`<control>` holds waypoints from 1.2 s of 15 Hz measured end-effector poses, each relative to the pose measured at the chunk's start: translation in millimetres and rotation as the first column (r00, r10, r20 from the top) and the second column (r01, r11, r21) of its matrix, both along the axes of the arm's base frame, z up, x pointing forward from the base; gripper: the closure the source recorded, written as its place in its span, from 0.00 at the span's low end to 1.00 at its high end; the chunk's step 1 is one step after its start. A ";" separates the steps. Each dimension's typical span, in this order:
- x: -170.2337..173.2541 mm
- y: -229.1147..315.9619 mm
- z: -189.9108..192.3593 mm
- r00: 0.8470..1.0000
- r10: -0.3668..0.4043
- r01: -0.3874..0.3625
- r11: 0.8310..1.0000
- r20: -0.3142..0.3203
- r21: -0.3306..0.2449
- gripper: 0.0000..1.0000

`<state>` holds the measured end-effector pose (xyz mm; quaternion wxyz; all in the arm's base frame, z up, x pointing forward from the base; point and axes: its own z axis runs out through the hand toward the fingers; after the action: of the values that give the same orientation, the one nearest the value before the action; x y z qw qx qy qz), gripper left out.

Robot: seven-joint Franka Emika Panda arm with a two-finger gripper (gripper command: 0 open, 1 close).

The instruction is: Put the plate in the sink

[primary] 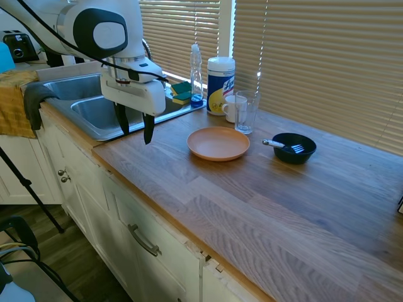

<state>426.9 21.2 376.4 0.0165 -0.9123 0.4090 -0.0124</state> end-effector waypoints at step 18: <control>79.1 -166.1 49.6 0.950 -0.307 0.296 0.944 0.059 0.148 0.00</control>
<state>506.0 -144.9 426.0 0.0935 -0.8343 0.5428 -0.0235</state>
